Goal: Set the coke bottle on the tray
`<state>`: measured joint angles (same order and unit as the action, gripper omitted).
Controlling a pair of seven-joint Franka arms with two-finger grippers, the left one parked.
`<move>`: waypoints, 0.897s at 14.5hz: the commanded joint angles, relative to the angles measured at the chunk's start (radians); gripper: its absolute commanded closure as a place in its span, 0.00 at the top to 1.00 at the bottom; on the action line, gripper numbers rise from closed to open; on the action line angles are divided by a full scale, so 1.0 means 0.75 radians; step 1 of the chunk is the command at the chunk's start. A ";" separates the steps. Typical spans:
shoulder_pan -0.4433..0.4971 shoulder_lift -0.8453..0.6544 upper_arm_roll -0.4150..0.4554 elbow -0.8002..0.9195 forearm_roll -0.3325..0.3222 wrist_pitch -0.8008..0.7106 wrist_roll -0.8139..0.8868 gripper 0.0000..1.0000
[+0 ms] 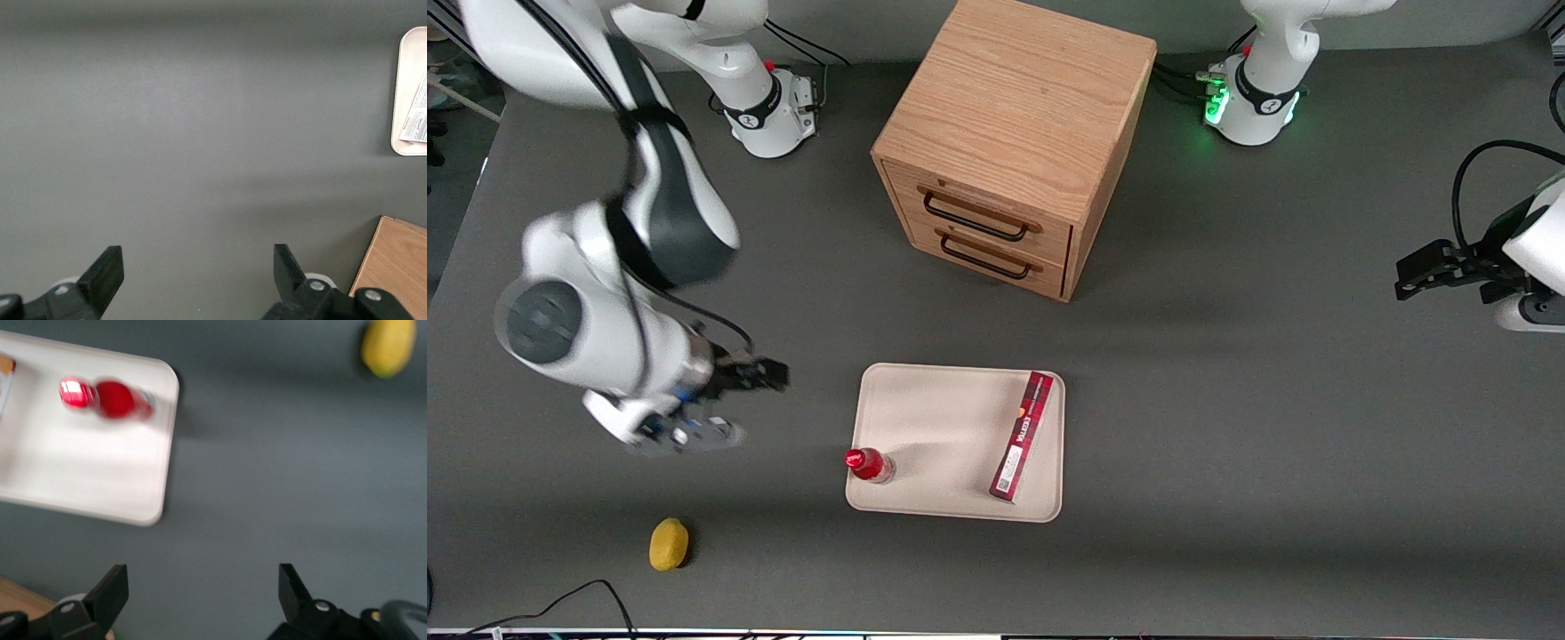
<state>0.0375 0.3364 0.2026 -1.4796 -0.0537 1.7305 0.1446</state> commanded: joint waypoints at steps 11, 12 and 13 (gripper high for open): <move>-0.288 -0.600 0.035 -0.293 0.182 -0.303 -0.344 1.00; -0.131 -0.596 -0.129 -0.293 0.172 -0.307 -0.322 1.00; 0.016 -0.596 -0.267 -0.291 0.166 -0.307 -0.283 1.00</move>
<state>-0.1425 -0.1323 0.1817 -1.7283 0.0733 1.5100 -0.1081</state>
